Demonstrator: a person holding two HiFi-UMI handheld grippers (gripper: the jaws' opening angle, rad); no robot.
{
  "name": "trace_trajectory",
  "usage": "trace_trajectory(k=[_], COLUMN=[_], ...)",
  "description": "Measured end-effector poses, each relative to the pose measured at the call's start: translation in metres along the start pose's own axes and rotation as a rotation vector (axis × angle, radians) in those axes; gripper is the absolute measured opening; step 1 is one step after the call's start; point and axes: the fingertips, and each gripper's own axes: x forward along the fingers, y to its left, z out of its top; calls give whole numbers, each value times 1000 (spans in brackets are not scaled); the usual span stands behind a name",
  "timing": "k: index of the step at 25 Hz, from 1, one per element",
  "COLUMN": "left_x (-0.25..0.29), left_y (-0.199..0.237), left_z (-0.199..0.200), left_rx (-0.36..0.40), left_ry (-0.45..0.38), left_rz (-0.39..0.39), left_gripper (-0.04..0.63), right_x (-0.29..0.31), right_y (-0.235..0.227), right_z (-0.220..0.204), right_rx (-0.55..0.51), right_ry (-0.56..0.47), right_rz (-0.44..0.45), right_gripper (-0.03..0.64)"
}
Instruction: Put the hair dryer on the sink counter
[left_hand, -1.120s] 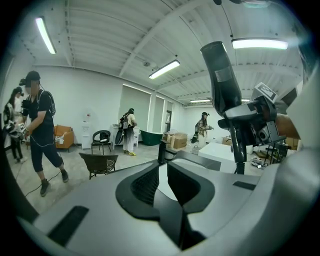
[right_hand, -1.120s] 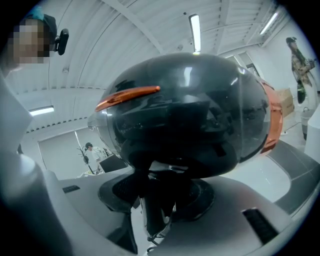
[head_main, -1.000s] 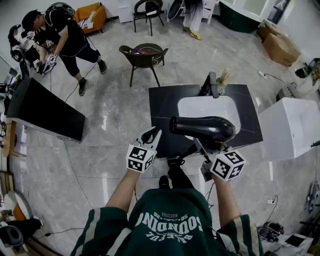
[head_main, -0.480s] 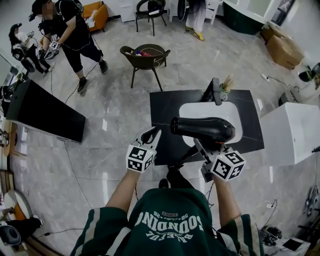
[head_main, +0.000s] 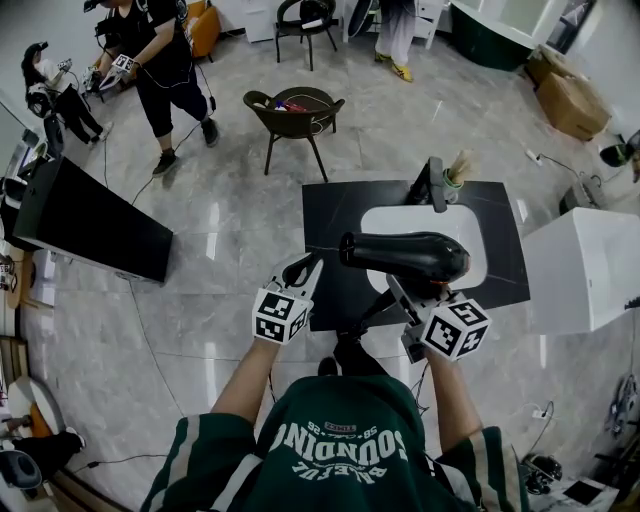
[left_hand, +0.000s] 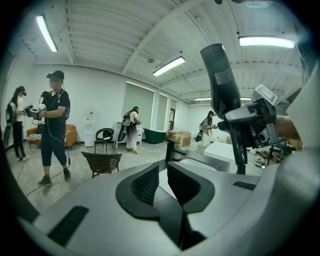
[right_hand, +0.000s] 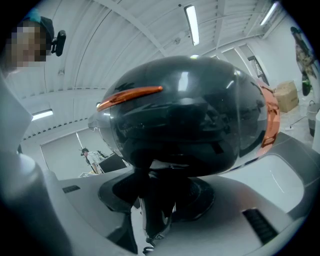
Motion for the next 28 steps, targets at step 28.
trace_trajectory(k=[28], left_x=[28], left_y=[47], left_z=[-4], left_rx=[-63], left_ry=[8], left_rz=[107], left_gripper=[61], right_x=[97], right_y=[-39], right_z=[6], right_rx=[5], right_ry=[110], right_rz=[65], right_gripper=[193])
